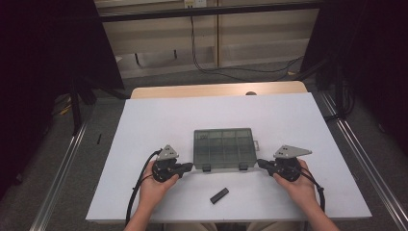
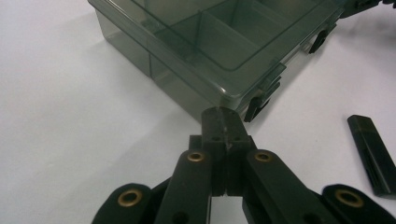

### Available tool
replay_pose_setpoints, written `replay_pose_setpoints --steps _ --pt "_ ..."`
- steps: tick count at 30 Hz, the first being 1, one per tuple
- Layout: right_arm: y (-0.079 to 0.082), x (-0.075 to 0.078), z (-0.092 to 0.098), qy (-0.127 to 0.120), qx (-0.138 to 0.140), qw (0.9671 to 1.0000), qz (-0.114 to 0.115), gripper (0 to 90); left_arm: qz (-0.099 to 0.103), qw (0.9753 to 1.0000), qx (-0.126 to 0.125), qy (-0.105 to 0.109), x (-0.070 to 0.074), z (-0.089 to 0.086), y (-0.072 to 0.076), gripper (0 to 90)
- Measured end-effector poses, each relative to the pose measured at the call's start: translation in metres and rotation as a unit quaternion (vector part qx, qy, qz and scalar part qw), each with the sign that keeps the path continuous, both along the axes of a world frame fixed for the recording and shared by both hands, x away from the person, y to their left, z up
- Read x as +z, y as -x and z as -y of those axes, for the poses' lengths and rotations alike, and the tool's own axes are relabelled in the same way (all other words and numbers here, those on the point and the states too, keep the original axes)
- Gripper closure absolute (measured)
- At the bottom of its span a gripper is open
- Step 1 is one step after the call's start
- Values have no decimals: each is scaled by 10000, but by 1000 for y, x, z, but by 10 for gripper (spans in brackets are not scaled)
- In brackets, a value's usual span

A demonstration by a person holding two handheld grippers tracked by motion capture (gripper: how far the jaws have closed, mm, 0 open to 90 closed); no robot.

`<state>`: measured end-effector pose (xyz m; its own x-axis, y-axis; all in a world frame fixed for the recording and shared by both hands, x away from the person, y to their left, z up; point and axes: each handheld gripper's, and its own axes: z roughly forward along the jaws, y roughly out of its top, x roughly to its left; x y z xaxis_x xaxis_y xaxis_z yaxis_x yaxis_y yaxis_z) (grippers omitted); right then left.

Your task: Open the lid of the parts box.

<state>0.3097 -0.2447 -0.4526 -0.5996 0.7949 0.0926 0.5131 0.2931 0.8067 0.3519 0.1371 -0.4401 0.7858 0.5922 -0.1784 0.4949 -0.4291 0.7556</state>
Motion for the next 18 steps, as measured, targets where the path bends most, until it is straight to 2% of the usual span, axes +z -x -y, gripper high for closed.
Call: replay_pose_setpoints --steps 10,16,18 --pt "0 0 0 38 19 10000 9 900 8 10000 56 -8 -1 1 -1 900" --pt "-1 1 2 -50 54 10000 43 900 23 10000 84 -19 -1 1 -2 900" --pt "0 0 1 36 65 10000 -8 900 27 10000 88 -23 -2 1 -2 900"
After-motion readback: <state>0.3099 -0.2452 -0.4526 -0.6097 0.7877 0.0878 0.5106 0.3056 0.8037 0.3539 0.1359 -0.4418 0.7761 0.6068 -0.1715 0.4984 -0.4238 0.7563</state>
